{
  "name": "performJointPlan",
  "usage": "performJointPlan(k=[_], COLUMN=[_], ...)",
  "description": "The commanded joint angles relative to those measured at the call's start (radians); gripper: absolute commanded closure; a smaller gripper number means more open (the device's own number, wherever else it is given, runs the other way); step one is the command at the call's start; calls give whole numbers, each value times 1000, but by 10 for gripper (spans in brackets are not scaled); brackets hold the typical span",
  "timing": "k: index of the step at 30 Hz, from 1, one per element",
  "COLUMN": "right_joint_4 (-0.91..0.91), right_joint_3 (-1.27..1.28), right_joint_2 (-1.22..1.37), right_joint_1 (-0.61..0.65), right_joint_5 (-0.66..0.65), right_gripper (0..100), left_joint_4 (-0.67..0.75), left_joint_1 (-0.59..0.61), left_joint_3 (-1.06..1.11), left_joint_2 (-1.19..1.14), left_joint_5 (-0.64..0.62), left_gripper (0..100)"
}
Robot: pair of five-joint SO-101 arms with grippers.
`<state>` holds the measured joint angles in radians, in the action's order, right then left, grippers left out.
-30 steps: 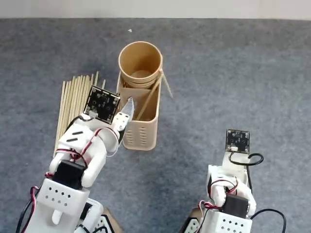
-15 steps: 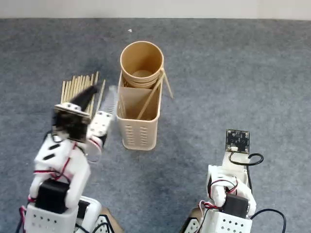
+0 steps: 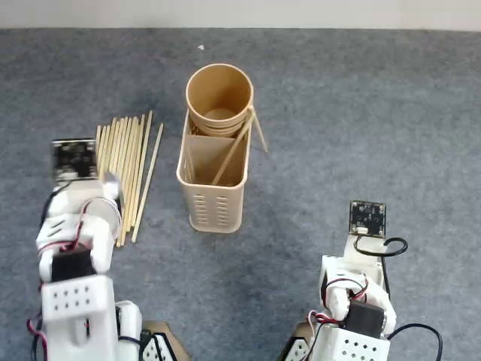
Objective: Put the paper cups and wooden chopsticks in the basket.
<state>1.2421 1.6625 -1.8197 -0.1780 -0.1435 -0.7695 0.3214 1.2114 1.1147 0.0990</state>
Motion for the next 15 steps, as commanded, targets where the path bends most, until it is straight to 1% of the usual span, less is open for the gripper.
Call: performJointPlan(k=[1,3,5,8,12,15], right_joint_4=[4,4,4,4,4,4], right_joint_3=[136,136,136,136,136,136], right_joint_2=[-12,-12,-12,-12,-12,-12], right_joint_1=[-7,-7,-7,-7,-7,-7], right_joint_5=[11,11,11,11,11,11], right_gripper=[993,993,993,993,993,993], left_joint_4=[-109,-181,-259,-353,-400,-393], left_joint_1=[10,8,-5,-67,-188,-234], left_joint_3=[-134,-237,-343,-483,-615,-684], left_joint_2=[-194,-308,-421,-576,-727,-817], left_joint_5=[101,152,170,199,201,155], left_gripper=[867,864,864,863,863,862])
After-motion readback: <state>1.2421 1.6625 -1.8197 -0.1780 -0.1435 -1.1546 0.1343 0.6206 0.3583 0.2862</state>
